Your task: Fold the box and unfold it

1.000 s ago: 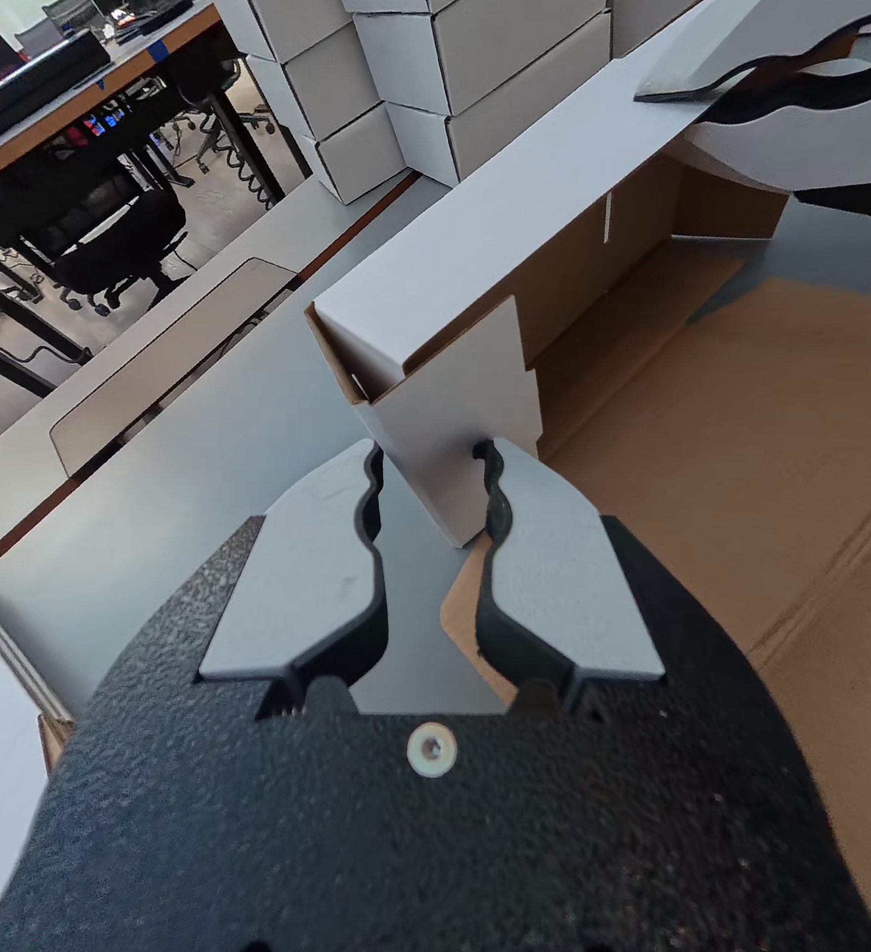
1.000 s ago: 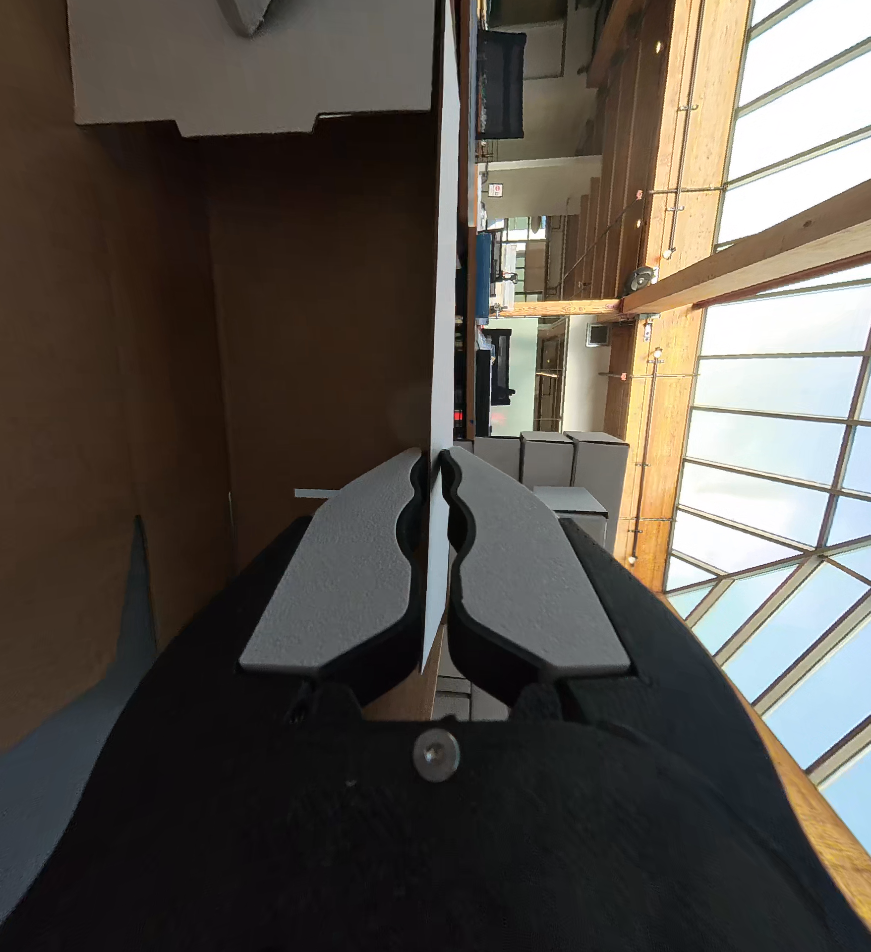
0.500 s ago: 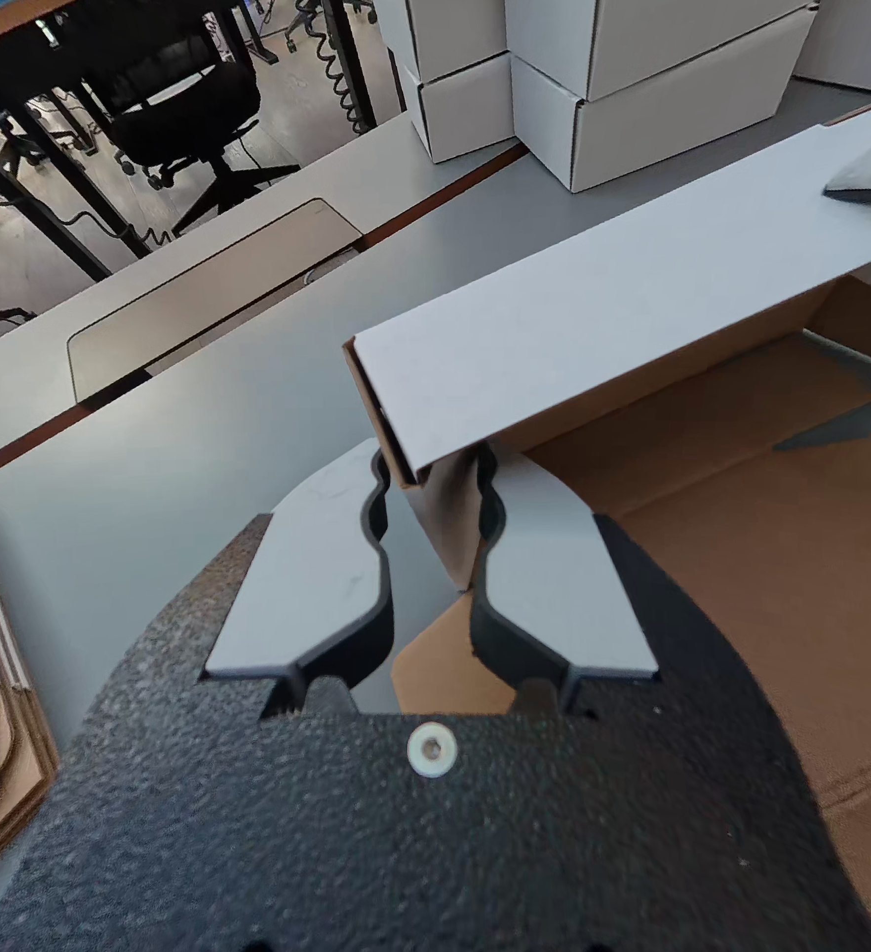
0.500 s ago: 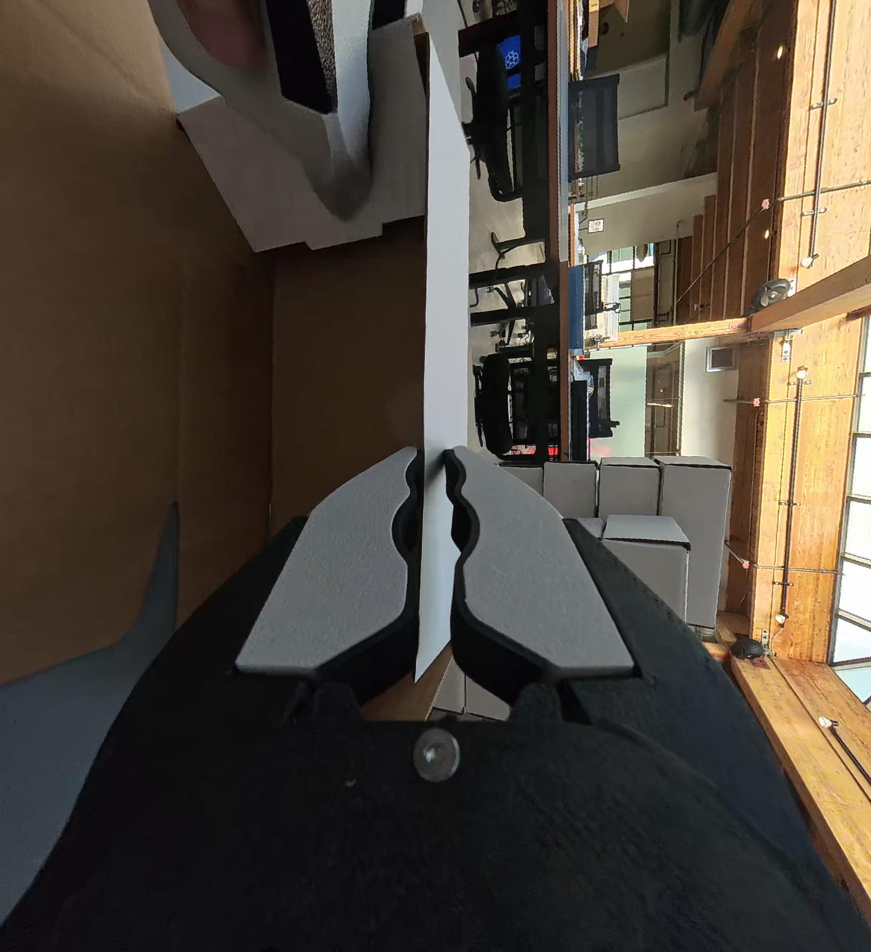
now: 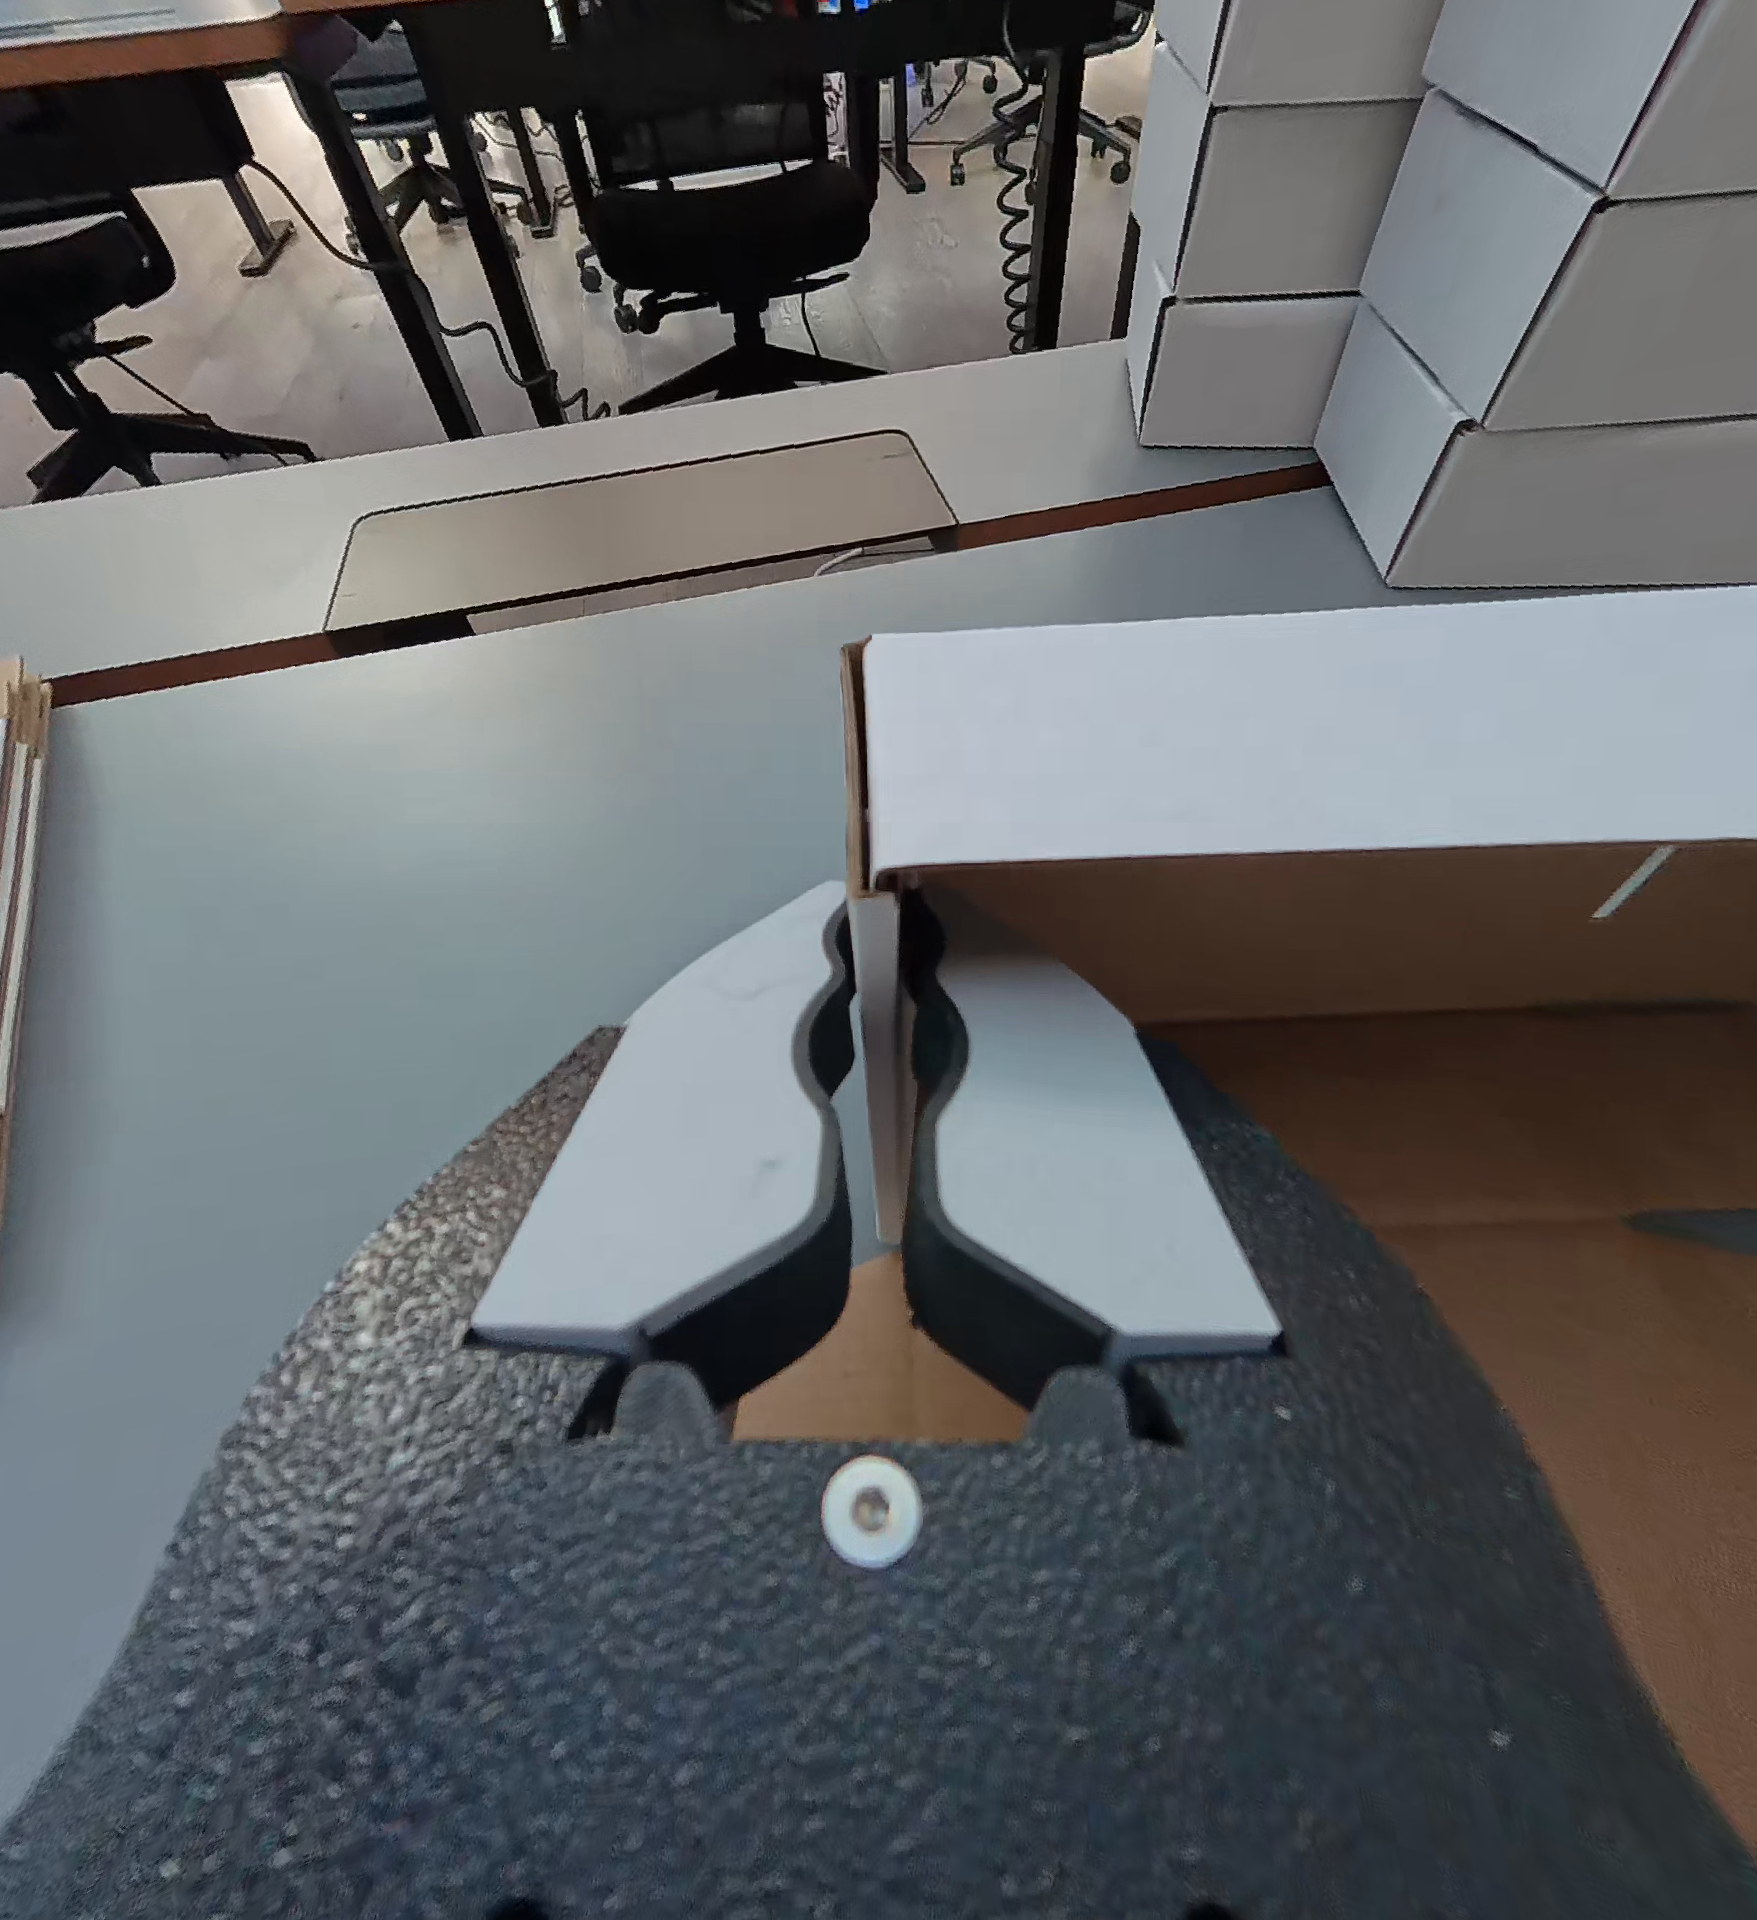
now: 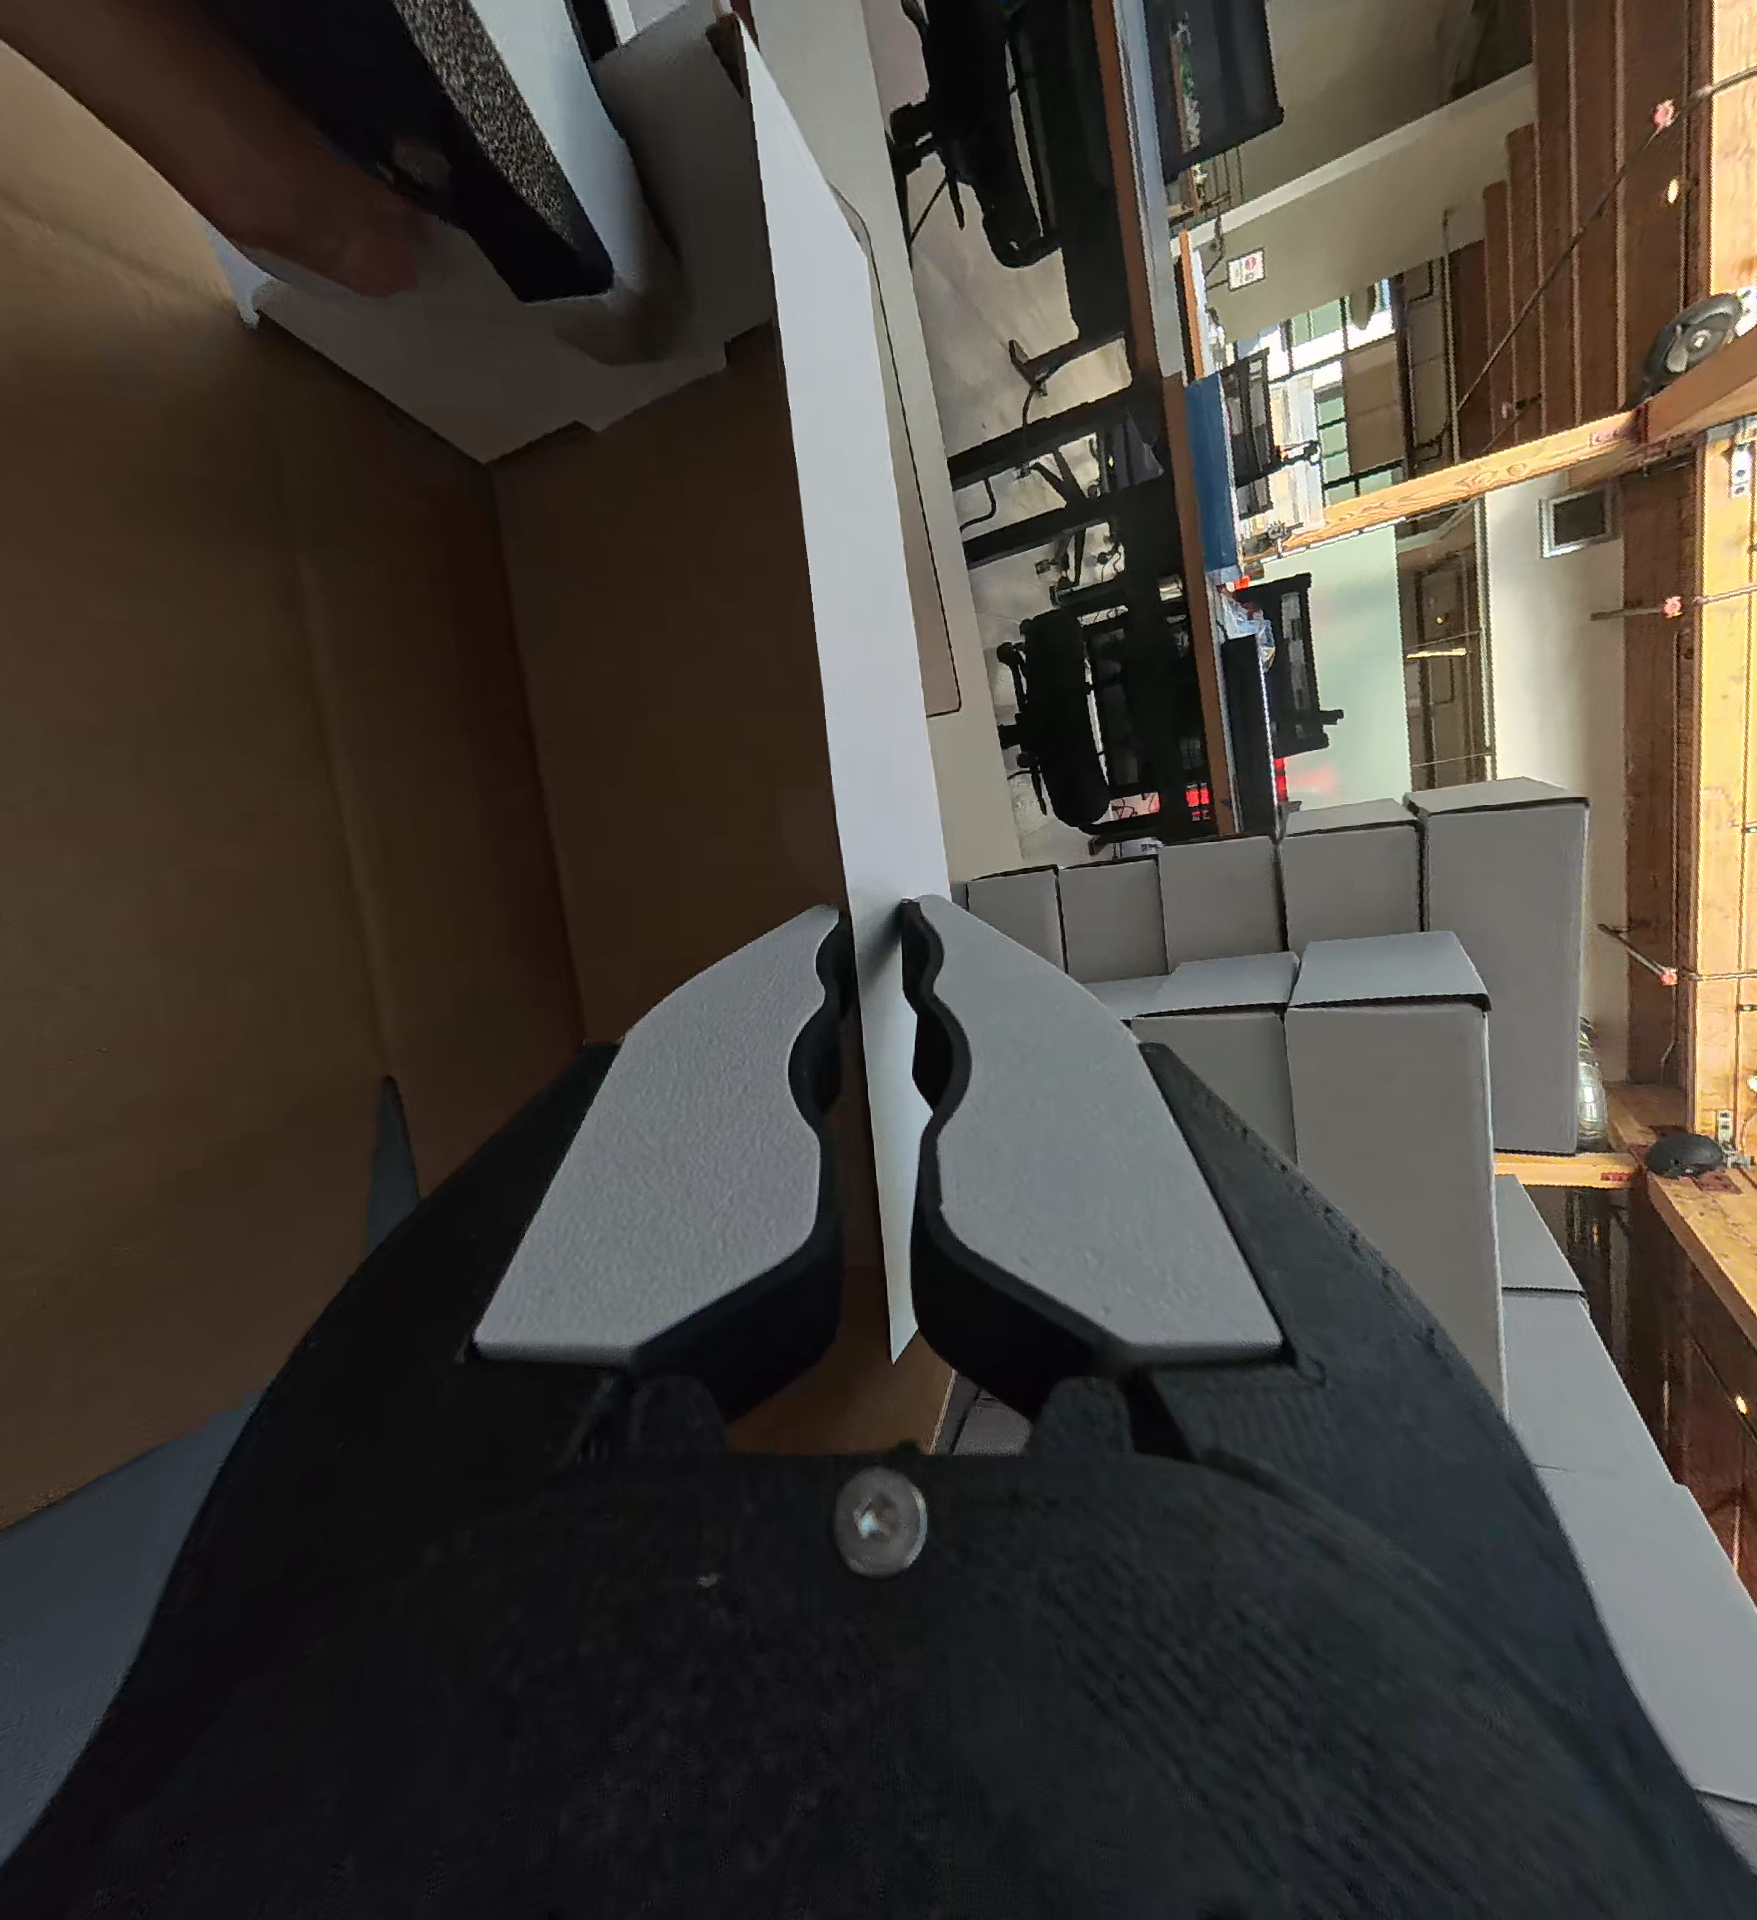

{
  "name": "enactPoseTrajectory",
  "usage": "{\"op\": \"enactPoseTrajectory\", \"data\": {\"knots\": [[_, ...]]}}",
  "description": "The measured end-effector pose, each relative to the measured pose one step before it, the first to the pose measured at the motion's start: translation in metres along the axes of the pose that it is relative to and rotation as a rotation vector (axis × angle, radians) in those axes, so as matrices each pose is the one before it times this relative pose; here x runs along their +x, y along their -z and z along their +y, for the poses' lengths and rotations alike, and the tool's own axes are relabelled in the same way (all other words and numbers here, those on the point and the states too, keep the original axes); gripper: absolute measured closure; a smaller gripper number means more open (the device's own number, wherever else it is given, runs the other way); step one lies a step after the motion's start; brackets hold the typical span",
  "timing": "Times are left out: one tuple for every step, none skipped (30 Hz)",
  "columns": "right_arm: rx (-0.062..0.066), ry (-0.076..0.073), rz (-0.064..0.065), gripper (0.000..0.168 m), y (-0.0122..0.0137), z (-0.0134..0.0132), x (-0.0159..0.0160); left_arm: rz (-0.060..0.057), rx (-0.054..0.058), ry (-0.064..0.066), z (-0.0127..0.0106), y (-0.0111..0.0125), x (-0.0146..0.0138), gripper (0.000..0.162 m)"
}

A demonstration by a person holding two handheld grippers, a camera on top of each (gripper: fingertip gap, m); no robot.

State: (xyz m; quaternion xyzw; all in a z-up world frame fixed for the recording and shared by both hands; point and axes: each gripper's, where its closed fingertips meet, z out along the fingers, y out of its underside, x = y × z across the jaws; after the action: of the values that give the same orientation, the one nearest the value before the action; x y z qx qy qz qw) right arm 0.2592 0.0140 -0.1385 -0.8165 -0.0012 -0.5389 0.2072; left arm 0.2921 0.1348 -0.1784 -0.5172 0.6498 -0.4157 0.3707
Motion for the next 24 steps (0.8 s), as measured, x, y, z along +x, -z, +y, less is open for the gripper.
{"op": "enactPoseTrajectory", "data": {"knots": [[-0.009,0.0136,0.0265,0.16,0.00056,-0.00053,-0.00071,-0.0101,-0.0059,0.0132,0.0001,-0.00012,-0.00013,0.156],[-0.007,0.0149,0.0222,0.16,0.00075,-0.00068,-0.00082,-0.0033,-0.0019,0.0185,0.00009,-0.00035,-0.00021,0.156],[-0.0005,0.0102,0.0151,0.16,0.00086,-0.0015,-0.00119,-0.0038,0.0047,0.0084,0.00019,-0.00053,-0.00066,0.156],[-0.0025,0.01,0.0093,0.16,0.00082,-0.00068,-0.00089,-0.0023,-0.0004,-0.0014,0.00034,0.0002,-0.00015,0.155],[-0.0002,0.0093,0.0038,0.16,0.00078,-0.00033,-0.00038,-0.0039,0.0003,-0.0023,0.0002,0.00034,-0.0002,0.155],[0.0019,0.0022,-0.0028,0.16,0.00074,-0.00044,-0.00009,-0.006,-0.0005,-0.0042,0.00023,0.00025,-0.00012,0.154],[-0.0025,0.0019,-0.0098,0.159,0.00031,-0.00011,-0.00021,-0.0082,-0.0003,-0.0077,0.00019,0.00027,-0.00015,0.154],[-0.0072,0.0046,-0.0114,0.159,0.00013,0.00018,0.00005,-0.0077,0.0,-0.0071,0.00012,0.00019,-0.00025,0.153],[-0.0063,0.0045,-0.0114,0.159,0.00023,-0.00001,0.0002,-0.0047,-0.0004,-0.0027,0.00005,-0.00016,-0.00032,0.152],[-0.0043,-0.0026,-0.0114,0.159,0.00021,-0.00028,0.00021,-0.0027,-0.0014,-0.0009,0.00019,-0.00037,-0.00017,0.152],[-0.0064,-0.0108,-0.0094,0.159,0.0,0.00004,0.00025,-0.0022,-0.0027,-0.0023,0.00025,-0.00025,-0.00011,0.151],[-0.0101,-0.0106,-0.0066,0.159,-0.00034,0.00078,0.00005,0.002,-0.0014,-0.0014,0.00037,0.00032,0.00041,0.152],[-0.0068,-0.0026,-0.0032,0.159,-0.00043,0.00074,-0.00009,0.0078,-0.0018,0.0046,0.00023,0.00026,0.00044,0.153],[-0.0001,0.0016,0.0002,0.158,-0.00025,-0.00001,-0.00043,0.0094,-0.0025,0.0079,0.00024,0.00003,0.00024,0.154],[-0.0011,0.0003,0.0004,0.158,-0.00011,0.00007,-0.00033,0.0083,-0.002,0.0072,0.00024,-0.00005,0.00015,0.155],[0.0001,-0.0033,-0.0022,0.158,-0.00005,0.00004,-0.00016,0.0061,-0.0009,0.006,0.00011,-0.00005,-0.00001,0.155],[0.0012,-0.0109,-0.0072,0.158,0.0002,-0.00037,0.0,0.0014,-0.0012,0.0015,0.0002,-0.00009,-0.00004,0.155],[0.0,-0.0156,-0.0136,0.157,0.00001,-0.00022,-0.00036,0.0,-0.0002,0.0,0.00002,0.00001,0.00001,0.155],[0.0014,-0.0144,-0.0174,0.156,0.00016,-0.00038,-0.00037,0.0021,0.0,0.0019,-0.00002,-0.00005,0.0001,0.155],[0.0028,-0.0063,-0.0212,0.153,0.00057,-0.00062,-0.00075,0.0055,0.0002,0.0061,-0.00001,-0.00003,-0.00006,0.155],[-0.0039,0.0055,-0.0461,0.145,0.00214,-0.00028,-0.00355,0.0075,0.0006,0.0085,0.0,-0.00014,0.00005,0.155],[-0.0096,-0.0006,-0.0454,0.141,0.00533,-0.00121,-0.00264,0.0064,-0.0002,0.0091,-0.00003,-0.00011,-0.00016,0.155],[0.0249,-0.0143,0.0019,0.141,0.00858,-0.00691,0.00431,0.0056,-0.0007,0.0086,0.00012,-0.00032,-0.00034,0.155],[0.0684,-0.0235,0.0234,0.143,0.01087,-0.01381,0.00789,0.006,0.0003,0.0072,-0.00005,0.00001,-0.00003,0.155]]}}
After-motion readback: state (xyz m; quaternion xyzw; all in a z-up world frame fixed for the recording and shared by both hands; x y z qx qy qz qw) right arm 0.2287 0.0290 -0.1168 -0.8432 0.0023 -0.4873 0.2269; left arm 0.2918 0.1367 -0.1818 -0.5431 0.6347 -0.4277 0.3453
